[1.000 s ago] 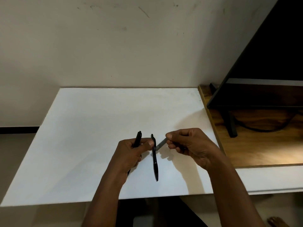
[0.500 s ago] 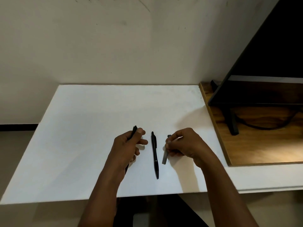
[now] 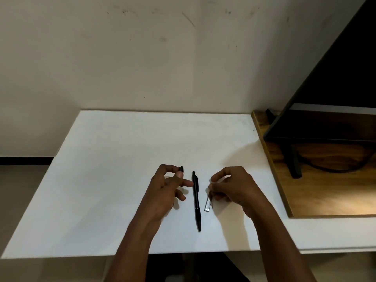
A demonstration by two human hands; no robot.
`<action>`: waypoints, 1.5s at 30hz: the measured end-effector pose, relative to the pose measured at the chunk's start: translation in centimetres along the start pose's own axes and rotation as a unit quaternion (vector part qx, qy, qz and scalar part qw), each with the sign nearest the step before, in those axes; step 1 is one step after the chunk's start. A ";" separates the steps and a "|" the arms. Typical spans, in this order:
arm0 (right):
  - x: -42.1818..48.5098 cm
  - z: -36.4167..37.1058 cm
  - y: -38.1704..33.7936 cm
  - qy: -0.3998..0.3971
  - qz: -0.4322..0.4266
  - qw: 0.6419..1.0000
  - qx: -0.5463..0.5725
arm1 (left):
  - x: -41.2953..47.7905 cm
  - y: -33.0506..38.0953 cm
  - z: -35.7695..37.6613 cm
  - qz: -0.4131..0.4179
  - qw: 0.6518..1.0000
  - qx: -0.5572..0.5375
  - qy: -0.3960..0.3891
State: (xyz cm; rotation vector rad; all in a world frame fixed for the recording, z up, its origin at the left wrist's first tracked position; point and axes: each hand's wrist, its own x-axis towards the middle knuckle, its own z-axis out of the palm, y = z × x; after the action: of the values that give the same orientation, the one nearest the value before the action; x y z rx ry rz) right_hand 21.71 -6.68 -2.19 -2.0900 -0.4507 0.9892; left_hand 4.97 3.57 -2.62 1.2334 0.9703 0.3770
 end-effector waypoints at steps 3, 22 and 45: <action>-0.2 -0.1 -0.5 0.030 -0.030 0.997 0.070 | 0.0 -0.1 -0.2 0.007 1.000 0.025 -0.004; -1.1 2.0 -2.7 0.101 -0.094 0.926 0.351 | -0.2 0.2 -0.4 0.039 0.998 0.041 -0.026; -1.0 3.0 -2.7 0.047 -0.156 0.962 0.220 | 0.2 0.1 -0.2 0.047 0.998 0.027 -0.038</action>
State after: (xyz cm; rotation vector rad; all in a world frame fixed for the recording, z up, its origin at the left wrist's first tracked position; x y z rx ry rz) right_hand 18.72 -4.04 -0.82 -1.5993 -0.4469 0.7226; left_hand 4.95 3.91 -2.67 1.3361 0.8650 0.3771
